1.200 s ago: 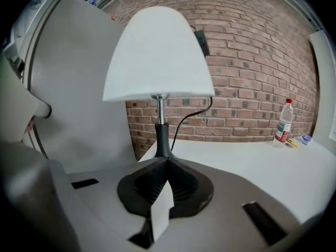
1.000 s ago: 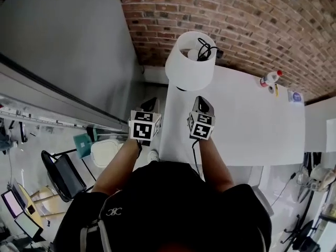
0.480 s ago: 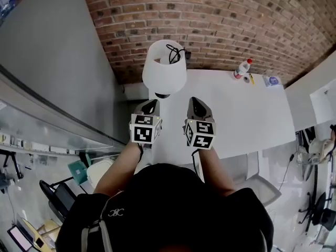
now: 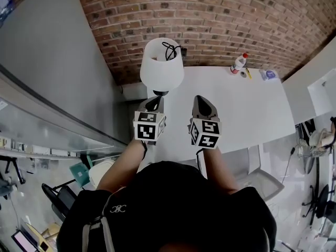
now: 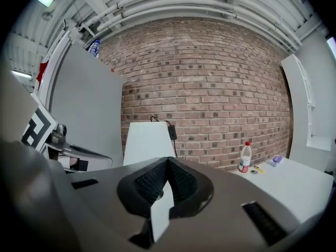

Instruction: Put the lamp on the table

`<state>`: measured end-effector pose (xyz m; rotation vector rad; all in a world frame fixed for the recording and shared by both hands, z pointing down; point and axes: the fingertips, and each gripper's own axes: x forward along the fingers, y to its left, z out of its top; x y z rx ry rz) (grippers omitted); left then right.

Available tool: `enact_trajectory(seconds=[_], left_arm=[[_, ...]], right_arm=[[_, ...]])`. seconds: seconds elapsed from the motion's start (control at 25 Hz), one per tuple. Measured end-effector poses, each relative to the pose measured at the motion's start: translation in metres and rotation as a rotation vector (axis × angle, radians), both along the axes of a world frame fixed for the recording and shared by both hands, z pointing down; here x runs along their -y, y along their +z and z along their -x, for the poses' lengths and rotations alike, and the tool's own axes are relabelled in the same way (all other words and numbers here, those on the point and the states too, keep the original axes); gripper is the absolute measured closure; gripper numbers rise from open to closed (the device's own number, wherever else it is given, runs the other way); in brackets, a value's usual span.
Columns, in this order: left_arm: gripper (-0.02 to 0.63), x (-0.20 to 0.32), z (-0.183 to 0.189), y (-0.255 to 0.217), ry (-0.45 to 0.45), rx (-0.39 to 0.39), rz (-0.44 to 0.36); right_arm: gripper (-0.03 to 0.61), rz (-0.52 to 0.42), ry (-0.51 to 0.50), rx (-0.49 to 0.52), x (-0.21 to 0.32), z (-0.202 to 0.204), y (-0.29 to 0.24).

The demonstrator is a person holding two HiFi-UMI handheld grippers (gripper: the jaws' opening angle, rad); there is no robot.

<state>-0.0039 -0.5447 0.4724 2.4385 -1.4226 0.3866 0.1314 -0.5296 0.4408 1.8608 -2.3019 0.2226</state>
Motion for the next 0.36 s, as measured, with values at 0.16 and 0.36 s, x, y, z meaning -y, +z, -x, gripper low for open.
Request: enact_trajectory(seconds=[0.16,0.36], left_arm=[[0.615,-0.0026,0.0037,0.0008,-0.003,-0.004,0.001],[0.615,-0.0063,0.0059,-0.001,0.001,-0.008,-0.003]], right_arm=[[0.58,0.006,-0.015,0.003,-0.0016,0.0073,0.0014],[0.58,0.012,-0.023,0.008,-0.0042,0.0102,0.0023]])
